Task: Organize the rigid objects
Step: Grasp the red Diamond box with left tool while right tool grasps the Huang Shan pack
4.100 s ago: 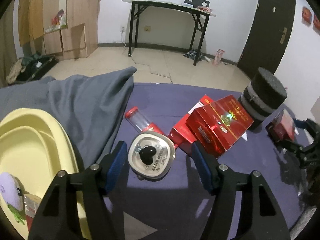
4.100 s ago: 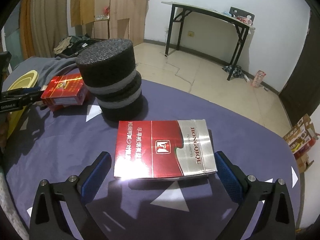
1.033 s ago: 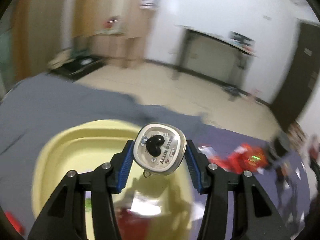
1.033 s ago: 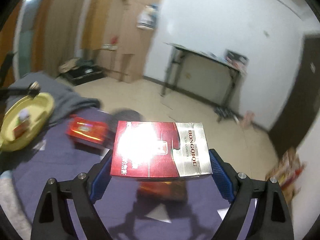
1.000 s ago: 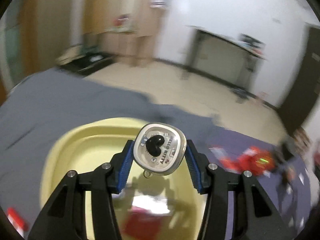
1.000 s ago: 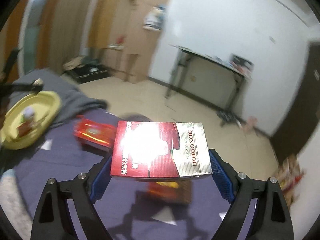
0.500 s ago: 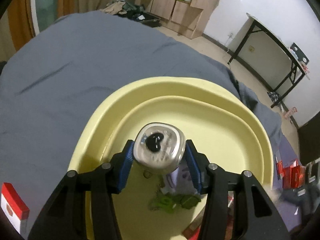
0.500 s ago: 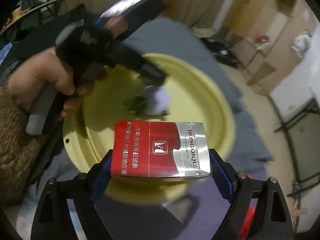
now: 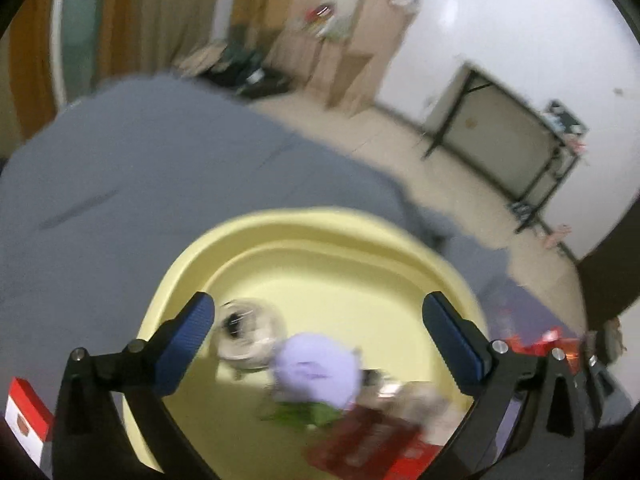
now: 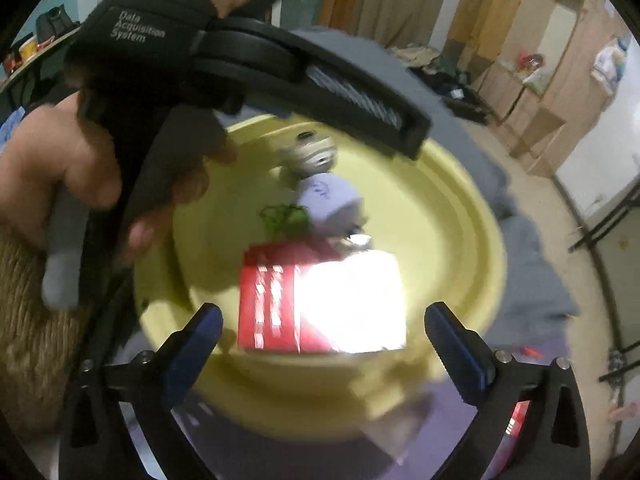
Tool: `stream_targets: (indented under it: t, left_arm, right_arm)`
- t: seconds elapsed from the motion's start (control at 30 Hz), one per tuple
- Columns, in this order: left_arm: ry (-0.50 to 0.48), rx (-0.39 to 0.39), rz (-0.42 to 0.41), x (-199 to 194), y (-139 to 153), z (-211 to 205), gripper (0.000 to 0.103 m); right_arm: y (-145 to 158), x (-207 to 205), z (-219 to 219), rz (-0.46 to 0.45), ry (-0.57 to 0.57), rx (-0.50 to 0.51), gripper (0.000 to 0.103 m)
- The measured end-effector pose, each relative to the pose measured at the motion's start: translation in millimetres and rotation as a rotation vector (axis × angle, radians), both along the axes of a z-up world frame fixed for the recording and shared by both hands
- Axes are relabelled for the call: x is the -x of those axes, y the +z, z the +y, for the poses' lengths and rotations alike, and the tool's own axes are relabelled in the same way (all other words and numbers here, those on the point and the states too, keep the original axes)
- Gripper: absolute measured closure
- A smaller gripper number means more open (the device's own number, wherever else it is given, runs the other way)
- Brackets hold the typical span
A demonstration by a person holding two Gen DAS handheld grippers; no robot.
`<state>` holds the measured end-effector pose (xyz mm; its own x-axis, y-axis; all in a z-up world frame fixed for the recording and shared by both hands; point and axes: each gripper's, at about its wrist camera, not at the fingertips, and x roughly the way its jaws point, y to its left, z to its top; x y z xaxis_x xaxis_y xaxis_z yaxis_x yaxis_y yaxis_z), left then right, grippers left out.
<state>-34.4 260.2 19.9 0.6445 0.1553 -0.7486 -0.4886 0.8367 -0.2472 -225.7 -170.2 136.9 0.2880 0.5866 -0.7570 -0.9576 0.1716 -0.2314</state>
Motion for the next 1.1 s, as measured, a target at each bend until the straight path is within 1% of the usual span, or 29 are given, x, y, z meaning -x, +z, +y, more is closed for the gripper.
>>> stream_targets:
  t: [0.03,0.07,0.13,0.17,0.2,0.23,0.27,0.3,0.33,0.37,0.43,0.47,0.5,0.57,0.63,0.67,0.73,0.77,0.83,0.9,0.93,0.97,1.0,1.03,1.07,1.1]
  left_arm:
    - [-0.018,-0.014,-0.034,2,9,-6,0.0]
    - [-0.049,-0.021,-0.064,4,19,-15,0.0]
    - [-0.122,-0.019,-0.095,4,31,-34,0.0]
    - [-0.162,-0.018,-0.109,1,37,-45,0.0]
    - [-0.192,-0.015,-0.122,-1,42,-55,0.0]
    - [-0.221,-0.008,-0.135,-4,45,-65,0.0]
    - [-0.257,0.002,-0.146,-6,49,-77,0.0]
    - [-0.292,0.009,-0.15,-9,51,-88,0.0]
    - [-0.332,0.015,-0.15,-15,52,-103,0.0]
    - [-0.368,0.017,-0.141,-20,52,-118,0.0]
    - [-0.425,0.024,-0.115,-28,55,-144,0.0]
    - [-0.454,0.025,-0.105,-31,56,-159,0.0]
    - [-0.477,0.012,-0.101,-32,57,-174,0.0]
    - [-0.574,-0.107,-0.094,-29,63,-211,0.0]
    - [-0.735,-0.27,-0.095,-32,63,-256,0.0]
    - [-0.834,-0.357,-0.1,-32,59,-277,0.0]
    - [-0.962,-0.506,-0.074,-37,44,-306,0.0]
    - [-1.019,-0.554,-0.054,-40,37,-316,0.0]
    - [-1.101,-0.609,0.038,-57,19,-327,0.0]
    - [-1.142,-0.649,0.095,-67,7,-330,0.0]
    - [-1.153,-0.679,0.103,-73,4,-328,0.0]
    - [-1.167,-0.704,0.09,-78,3,-325,0.0]
    - [-1.197,-0.7,0.085,-81,2,-323,0.0]
    - [-1.244,-0.677,0.092,-85,1,-319,0.0]
    - [-1.28,-0.657,0.119,-91,-2,-317,0.0]
    - [-1.298,-0.65,0.15,-98,-7,-315,0.0]
  right_arm:
    - [7,0,-15,-0.026,-0.012,-0.008,0.001]
    - [18,-3,-40,-0.064,-0.049,-0.02,0.001]
    - [34,-9,-78,-0.097,-0.13,-0.035,0.0]
    - [46,-17,-111,-0.115,-0.21,-0.062,0.001]
    - [54,-22,-134,-0.121,-0.266,-0.085,0.0]
    - [61,-27,-158,-0.122,-0.324,-0.112,0.0]
    - [68,-35,-194,-0.117,-0.419,-0.15,0.0]
    - [70,-40,-217,-0.114,-0.486,-0.165,0.0]
    - [69,-44,-238,-0.112,-0.547,-0.172,0.0]
    - [62,-50,-268,-0.102,-0.635,-0.171,0.0]
    - [47,-56,-300,-0.082,-0.712,-0.177,0.0]
    - [32,-60,-321,-0.063,-0.74,-0.188,0.0]
    - [22,-61,-331,-0.054,-0.758,-0.194,0.0]
    - [-6,-70,-350,-0.03,-0.81,-0.201,0.0]
    - [-23,-76,-361,-0.008,-0.836,-0.218,0.0]
    - [-32,-81,-366,-0.005,-0.86,-0.232,0.0]
    - [-45,-98,-372,0.02,-0.895,-0.245,0.0]
    - [-53,-107,-373,0.055,-0.91,-0.266,0.0]
    - [-59,-118,-373,0.099,-0.932,-0.285,0.0]
    - [-57,-122,-377,0.126,-0.964,-0.309,0.0]
    - [-54,-121,-380,0.139,-0.967,-0.321,0.0]
    - [-53,-123,-383,0.18,-0.973,-0.337,0.0]
    - [-52,-121,-391,0.209,-0.984,-0.343,0.0]
    - [-55,-123,-393,0.236,-0.993,-0.34,0.0]
    - [-55,-125,-390,0.244,-1.0,-0.327,0.0]
    - [-54,-126,-387,0.228,-0.999,-0.318,0.0]
